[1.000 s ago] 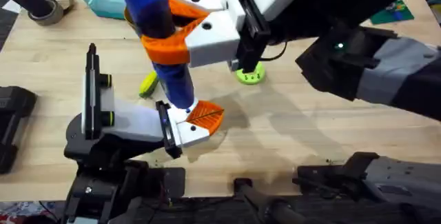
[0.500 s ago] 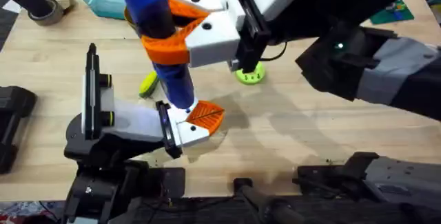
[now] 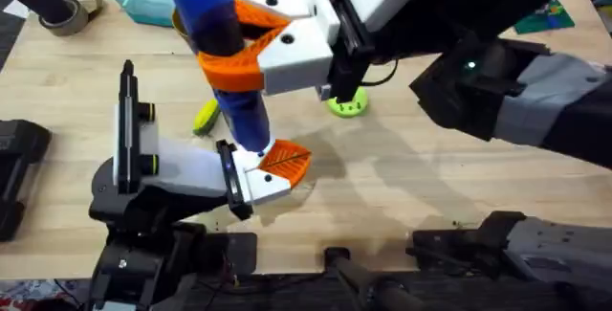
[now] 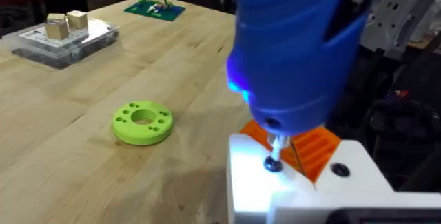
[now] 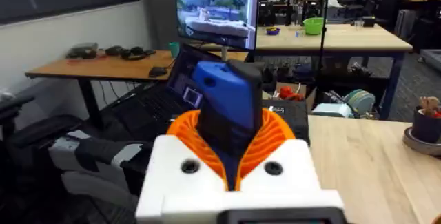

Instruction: Pick up the gripper from the table and insert it into the empty holder that is missing its gripper. Then pick up a screw, insert it into the mounting hole, and use the screwdriver to tighten it. Finally, clean up the table by picking up the vegetable and placing it into the bucket.

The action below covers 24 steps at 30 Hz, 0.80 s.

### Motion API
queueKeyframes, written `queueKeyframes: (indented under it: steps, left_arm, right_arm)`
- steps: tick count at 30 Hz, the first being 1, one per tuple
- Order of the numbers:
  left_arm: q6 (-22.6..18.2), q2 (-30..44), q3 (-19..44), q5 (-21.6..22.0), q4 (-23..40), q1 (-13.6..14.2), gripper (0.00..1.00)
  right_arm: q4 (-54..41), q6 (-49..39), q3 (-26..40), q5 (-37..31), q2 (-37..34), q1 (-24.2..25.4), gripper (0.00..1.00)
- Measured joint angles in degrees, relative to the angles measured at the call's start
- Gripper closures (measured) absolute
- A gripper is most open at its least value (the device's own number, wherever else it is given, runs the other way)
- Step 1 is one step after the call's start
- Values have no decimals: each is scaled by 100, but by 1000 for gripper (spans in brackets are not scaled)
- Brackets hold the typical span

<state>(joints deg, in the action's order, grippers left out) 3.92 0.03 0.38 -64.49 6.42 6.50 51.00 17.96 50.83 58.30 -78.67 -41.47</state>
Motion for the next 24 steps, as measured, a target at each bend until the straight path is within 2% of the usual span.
queueKeyframes:
  steps: [24]
  left_arm:
    - [0,-2,0,0,0,0,986]
  right_arm:
    - [7,-42,-48,0,0,0,959]
